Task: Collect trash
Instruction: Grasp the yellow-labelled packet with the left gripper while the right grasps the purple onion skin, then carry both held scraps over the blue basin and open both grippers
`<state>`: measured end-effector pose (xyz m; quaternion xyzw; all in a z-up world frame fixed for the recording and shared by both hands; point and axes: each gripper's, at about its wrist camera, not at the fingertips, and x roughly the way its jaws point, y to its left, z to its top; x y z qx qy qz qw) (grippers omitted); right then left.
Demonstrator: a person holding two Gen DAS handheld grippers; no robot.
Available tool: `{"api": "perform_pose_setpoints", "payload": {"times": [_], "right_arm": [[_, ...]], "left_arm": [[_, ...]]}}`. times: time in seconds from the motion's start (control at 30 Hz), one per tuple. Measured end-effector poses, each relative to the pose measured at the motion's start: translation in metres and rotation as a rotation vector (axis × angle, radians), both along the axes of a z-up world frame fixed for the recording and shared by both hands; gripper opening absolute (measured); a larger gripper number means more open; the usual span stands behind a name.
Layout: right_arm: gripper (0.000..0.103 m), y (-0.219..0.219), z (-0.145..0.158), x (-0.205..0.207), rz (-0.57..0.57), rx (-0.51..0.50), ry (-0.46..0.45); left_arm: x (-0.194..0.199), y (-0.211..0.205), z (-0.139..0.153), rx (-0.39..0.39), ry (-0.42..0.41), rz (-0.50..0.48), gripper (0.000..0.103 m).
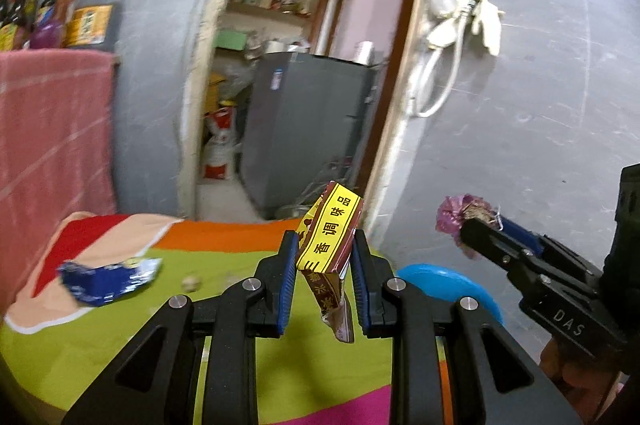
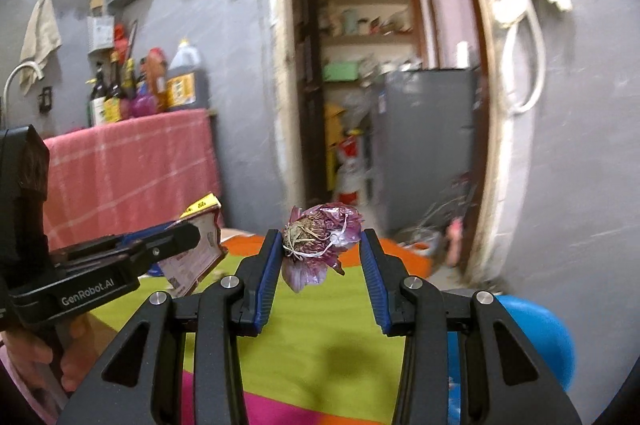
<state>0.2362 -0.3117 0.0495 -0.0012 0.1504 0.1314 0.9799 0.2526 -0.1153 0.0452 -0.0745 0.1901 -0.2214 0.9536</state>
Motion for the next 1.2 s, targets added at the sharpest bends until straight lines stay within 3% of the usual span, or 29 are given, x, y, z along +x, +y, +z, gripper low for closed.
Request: {"api": "perform_pose_setpoints", "payload": {"times": [0.33, 0.57, 0.93, 1.2], "right_arm": [[0.038, -0.087, 0.006, -0.033, -0.189, -0.017, -0.062], [0.038, -0.143, -0.013, -0.039, -0.296, 0.005, -0.035], [0.038, -0.194, -0.072, -0.019, -0.36, 0.067, 0.098], [0.038, -0.207, -0.094, -0.001, -0.377, 0.088, 0.165]], "left_arm": [[0.001, -0.096, 0.004, -0.011, -0.026, -0.143, 0.022], [0.011, -0.157, -0.011, 0.032, 0.013, -0.228, 0.022], [0.059, -0.219, -0.053, 0.107, 0.199, -0.263, 0.022], [0.078, -0.241, -0.084, 0.165, 0.301, -0.276, 0.022]]}}
